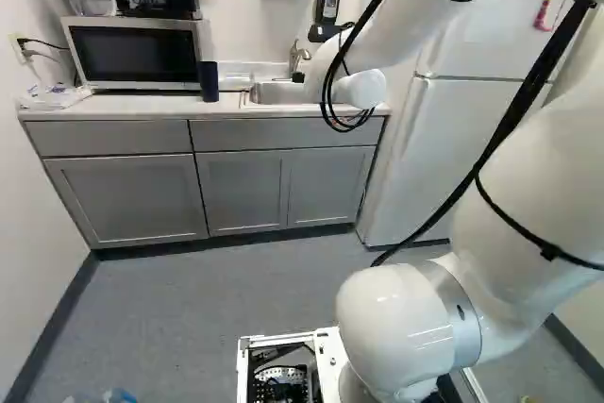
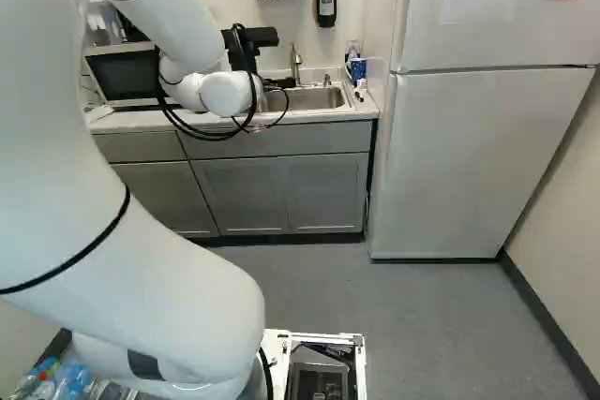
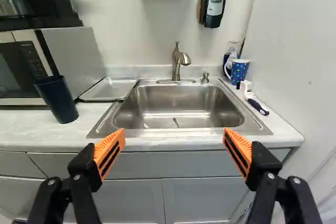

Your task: Rinse the cup and place it in the tray

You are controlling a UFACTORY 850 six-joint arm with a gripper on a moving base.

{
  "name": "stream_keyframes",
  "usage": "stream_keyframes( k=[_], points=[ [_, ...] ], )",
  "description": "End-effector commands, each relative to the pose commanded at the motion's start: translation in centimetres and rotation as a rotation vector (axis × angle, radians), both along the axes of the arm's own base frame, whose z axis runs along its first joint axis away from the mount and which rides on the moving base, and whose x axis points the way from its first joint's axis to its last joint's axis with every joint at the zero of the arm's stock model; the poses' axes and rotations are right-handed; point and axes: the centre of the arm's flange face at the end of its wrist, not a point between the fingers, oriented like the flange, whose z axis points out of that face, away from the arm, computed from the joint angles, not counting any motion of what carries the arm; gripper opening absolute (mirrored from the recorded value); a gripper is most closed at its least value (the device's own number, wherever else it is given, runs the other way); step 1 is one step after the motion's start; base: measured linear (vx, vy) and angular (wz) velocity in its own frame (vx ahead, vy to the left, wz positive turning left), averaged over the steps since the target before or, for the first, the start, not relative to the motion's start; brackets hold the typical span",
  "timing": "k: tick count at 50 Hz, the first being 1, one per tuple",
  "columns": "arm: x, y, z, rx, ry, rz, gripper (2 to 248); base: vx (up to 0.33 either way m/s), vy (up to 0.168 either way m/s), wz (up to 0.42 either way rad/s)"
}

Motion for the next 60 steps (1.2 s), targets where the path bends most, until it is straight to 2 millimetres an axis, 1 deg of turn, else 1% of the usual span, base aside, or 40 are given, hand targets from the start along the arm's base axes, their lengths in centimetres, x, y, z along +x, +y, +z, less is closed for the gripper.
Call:
stream_keyframes(
  k=[60],
  points=[
    [2.9, 1.0, 5.0, -0.003, 0.053, 0.018, 247, 0.000, 0.000, 0.000]
  ],
)
